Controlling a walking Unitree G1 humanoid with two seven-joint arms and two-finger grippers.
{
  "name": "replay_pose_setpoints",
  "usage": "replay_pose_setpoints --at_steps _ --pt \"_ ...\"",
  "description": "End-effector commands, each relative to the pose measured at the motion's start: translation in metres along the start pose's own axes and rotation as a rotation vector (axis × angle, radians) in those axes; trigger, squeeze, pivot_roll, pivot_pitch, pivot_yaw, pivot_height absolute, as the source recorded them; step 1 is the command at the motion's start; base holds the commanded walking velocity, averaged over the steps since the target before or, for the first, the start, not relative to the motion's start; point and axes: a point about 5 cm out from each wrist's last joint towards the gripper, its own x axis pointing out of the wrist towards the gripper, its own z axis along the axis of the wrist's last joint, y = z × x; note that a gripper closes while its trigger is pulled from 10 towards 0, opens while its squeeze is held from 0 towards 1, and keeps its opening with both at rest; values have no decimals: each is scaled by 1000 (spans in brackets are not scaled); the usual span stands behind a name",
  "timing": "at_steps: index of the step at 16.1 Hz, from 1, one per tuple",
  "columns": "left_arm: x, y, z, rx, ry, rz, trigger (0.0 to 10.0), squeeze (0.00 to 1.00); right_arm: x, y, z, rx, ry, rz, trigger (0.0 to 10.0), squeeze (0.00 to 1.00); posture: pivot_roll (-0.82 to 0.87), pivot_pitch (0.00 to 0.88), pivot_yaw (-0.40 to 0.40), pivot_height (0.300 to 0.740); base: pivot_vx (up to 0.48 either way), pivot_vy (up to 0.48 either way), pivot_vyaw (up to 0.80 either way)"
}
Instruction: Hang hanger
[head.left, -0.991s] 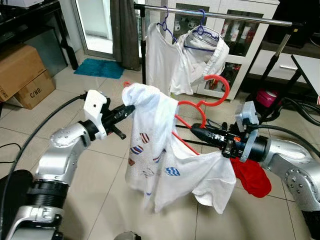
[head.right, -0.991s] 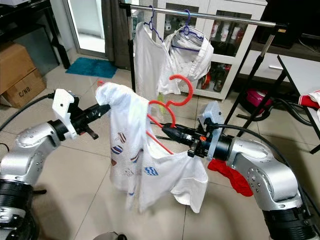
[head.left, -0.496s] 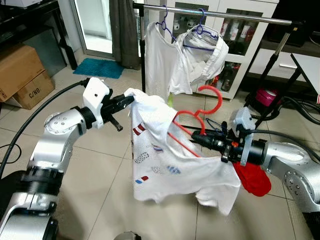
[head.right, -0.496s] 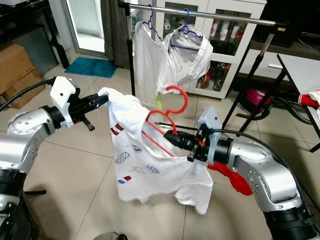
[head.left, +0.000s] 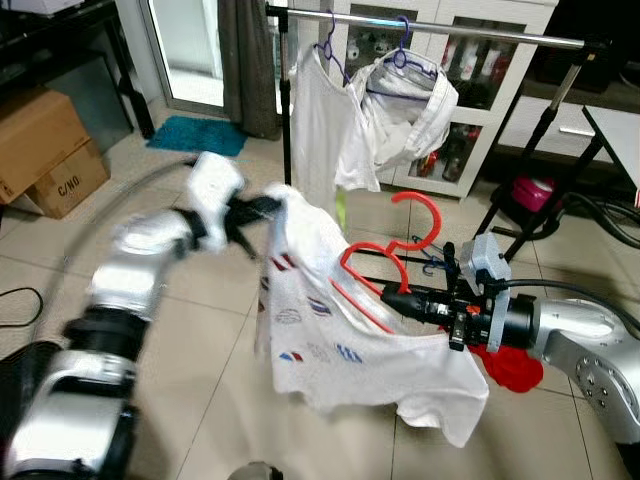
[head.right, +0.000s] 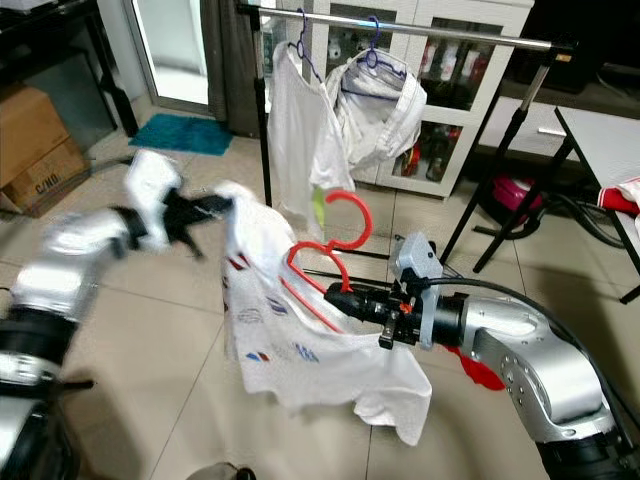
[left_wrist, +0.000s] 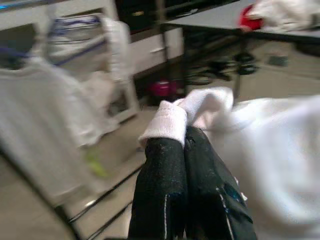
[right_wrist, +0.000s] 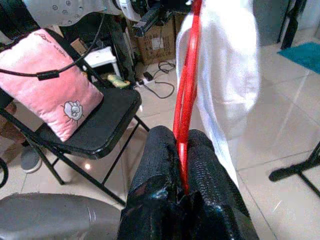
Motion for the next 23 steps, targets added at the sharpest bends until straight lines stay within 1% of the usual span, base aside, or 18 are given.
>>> replay_pose_setpoints --at_steps 1,3,4,6,8,9,10,11,12,13,14,16,18,19,21,22,23 --pt "8 -8 7 20 -15 -75 0 0 0 3 6 -25 -18 21 10000 0 -143 0 27 740 0 0 0" --pt "16 -21 8 9 -30 -142 0 0 -1 0 8 -27 -32 -13 10000 0 -146 0 29 740 0 0 0" --pt "19 -27 9 9 -52 -149 0 0 -2 -1 9 -28 -36 -20 10000 0 -146 0 29 740 0 0 0" --pt "22 -31 14 2 -84 -158 0 0 -1 0 9 -27 -38 -18 10000 0 -143 0 24 740 0 0 0" --pt "29 -39 22 -16 -136 -200 0 0 0 2 9 -24 -38 10 10000 0 -137 0 18 740 0 0 0" --pt "31 -40 24 -17 -143 -207 0 0 0 3 9 -25 -37 15 10000 0 -137 0 17 740 0 0 0" --pt "35 -37 24 -12 -142 -187 0 0 1 3 10 -28 -38 20 10000 0 -140 0 17 740 0 0 0" --pt "35 -25 24 -7 -140 -105 0 0 1 4 12 -32 -44 27 10000 0 -145 0 19 740 0 0 0" --pt "34 -22 25 -5 -140 -84 0 0 1 4 12 -32 -44 28 10000 0 -145 0 19 740 0 0 0" --pt "29 -10 28 -1 -144 -27 0 0 0 4 12 -32 -44 31 10000 0 -146 0 18 740 0 0 0" --pt "25 -5 29 6 -141 -11 0 0 0 5 11 -31 -44 32 10000 0 -146 0 18 740 0 0 0" --pt "11 7 33 37 -120 3 0 0 -1 5 9 -26 -40 32 10000 0 -144 0 17 740 0 0 0" --pt "-4 14 31 54 -84 13 0 0 -1 6 9 -23 -42 31 10000 0 -138 0 14 740 0 0 0" --pt "-9 17 30 56 -76 26 0 0 -1 6 9 -22 -43 32 10000 0 -138 0 14 740 0 0 0" --pt "-34 35 22 64 -40 149 0 0 -1 6 9 -21 -45 36 10000 0 -132 0 11 740 0 0 0" --pt "-41 40 20 65 -28 188 0 0 0 6 9 -21 -46 38 10000 0 -129 0 8 740 0 0 0" --pt "-48 45 16 69 -12 237 235 0 0 6 9 -23 -47 40 10000 0 -127 0 2 740 0 0 0"
